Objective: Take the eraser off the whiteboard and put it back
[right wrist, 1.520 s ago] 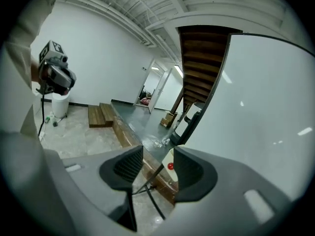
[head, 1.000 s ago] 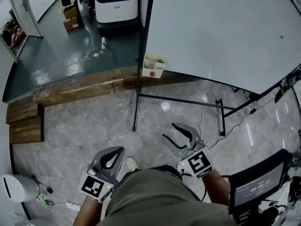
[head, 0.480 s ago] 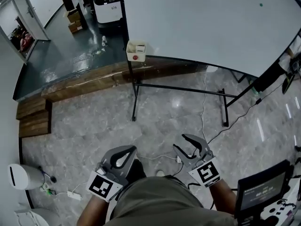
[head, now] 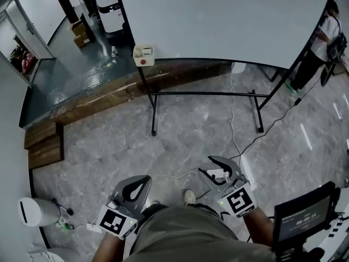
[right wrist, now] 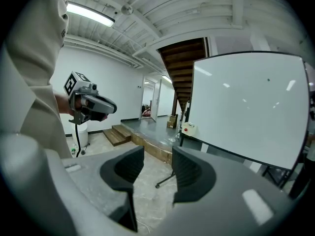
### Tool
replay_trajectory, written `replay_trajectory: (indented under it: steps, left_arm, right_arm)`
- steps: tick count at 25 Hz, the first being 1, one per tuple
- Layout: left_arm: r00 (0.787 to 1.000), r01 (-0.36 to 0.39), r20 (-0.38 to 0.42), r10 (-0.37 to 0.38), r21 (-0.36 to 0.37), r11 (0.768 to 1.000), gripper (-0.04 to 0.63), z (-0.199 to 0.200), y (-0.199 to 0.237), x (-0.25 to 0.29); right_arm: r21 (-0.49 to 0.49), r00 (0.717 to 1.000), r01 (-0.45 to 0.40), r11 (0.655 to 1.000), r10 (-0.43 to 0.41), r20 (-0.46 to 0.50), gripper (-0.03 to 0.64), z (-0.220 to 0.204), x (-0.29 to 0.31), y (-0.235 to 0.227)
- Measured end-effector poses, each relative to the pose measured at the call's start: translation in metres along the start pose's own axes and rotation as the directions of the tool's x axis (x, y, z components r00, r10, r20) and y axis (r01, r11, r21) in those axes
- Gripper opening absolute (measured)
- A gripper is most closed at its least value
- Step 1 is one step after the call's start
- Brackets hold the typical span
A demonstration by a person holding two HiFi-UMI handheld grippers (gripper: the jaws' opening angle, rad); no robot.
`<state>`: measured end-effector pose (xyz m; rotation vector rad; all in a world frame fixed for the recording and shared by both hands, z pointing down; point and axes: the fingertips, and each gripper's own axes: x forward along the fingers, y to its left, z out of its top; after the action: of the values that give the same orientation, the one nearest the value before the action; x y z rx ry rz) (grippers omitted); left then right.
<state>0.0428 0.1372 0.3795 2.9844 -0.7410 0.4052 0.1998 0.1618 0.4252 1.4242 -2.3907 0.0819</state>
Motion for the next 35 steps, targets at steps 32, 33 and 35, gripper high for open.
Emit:
replay_trajectory:
  steps: [32, 33, 35]
  left_arm:
    - [0.972, 0.221, 0.077, -0.222, 0.011, 0.975, 0.006, -0.068, -0.007, -0.254]
    - [0.971, 0.226, 0.080, -0.226, 0.012, 0.974, 0.006, -0.068, -0.007, -0.255]
    - [0.968, 0.235, 0.084, -0.235, 0.016, 0.972, 0.006, -0.065, -0.008, -0.257]
  right_arm:
    - [-0.036, 0.992, 0.127, 0.991, -0.126, 0.014, 0.147, 0.083, -0.012, 0.296]
    - [-0.038, 0.992, 0.129, 0.991, -0.128, 0.012, 0.146, 0.084, -0.013, 0.298]
    - [-0.040, 0.991, 0.134, 0.990, -0.134, 0.011, 0.143, 0.087, -0.015, 0.302]
